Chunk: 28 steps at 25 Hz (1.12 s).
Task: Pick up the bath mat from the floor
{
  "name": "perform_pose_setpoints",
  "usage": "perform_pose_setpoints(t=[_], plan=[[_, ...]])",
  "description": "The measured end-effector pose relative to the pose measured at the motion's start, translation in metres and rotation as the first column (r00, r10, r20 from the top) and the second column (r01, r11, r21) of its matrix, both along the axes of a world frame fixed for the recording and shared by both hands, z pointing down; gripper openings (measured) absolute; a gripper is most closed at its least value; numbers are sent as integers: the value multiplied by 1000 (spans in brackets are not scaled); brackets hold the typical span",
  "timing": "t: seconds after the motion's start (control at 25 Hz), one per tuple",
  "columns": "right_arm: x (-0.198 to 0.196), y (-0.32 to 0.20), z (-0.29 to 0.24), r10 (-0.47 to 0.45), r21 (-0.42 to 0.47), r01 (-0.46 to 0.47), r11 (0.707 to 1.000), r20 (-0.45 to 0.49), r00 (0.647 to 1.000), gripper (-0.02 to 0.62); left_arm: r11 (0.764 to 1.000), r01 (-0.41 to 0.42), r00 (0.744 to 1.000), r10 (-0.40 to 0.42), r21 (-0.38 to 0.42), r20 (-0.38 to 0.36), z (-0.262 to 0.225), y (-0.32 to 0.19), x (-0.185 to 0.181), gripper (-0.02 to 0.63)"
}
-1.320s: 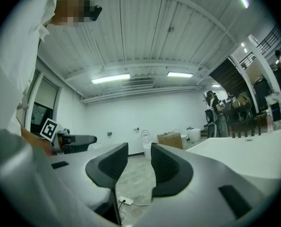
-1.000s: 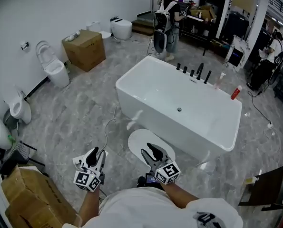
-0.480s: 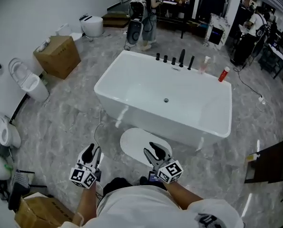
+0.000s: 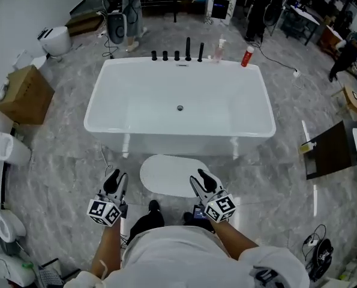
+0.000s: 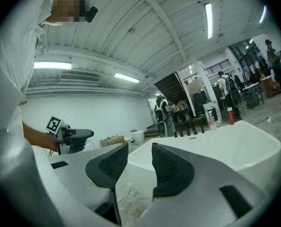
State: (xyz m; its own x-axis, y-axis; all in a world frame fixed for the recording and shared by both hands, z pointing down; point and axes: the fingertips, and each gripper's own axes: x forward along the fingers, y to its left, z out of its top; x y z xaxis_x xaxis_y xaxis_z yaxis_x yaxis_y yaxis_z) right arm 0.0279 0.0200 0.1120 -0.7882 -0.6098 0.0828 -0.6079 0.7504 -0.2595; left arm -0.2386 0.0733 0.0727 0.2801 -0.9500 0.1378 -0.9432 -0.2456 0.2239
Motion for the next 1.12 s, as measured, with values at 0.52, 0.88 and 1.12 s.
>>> perform_pose_setpoints(t=[0.52,0.88,1.12], plan=[[13,-23,131,186,-231,-247,941,-257,948,175,956,-208,978,202,-206,-51,132,-91,-100,137],[101,-22,327,178,-506,-351,788,-359,916,198,859,-220,976,197,-462,-97,319,-112,-93,156],[138,-52,458,166,-565,-378,733,-389,906,207,790,-198,979,131,-580,-155,458,-123,-86,166]])
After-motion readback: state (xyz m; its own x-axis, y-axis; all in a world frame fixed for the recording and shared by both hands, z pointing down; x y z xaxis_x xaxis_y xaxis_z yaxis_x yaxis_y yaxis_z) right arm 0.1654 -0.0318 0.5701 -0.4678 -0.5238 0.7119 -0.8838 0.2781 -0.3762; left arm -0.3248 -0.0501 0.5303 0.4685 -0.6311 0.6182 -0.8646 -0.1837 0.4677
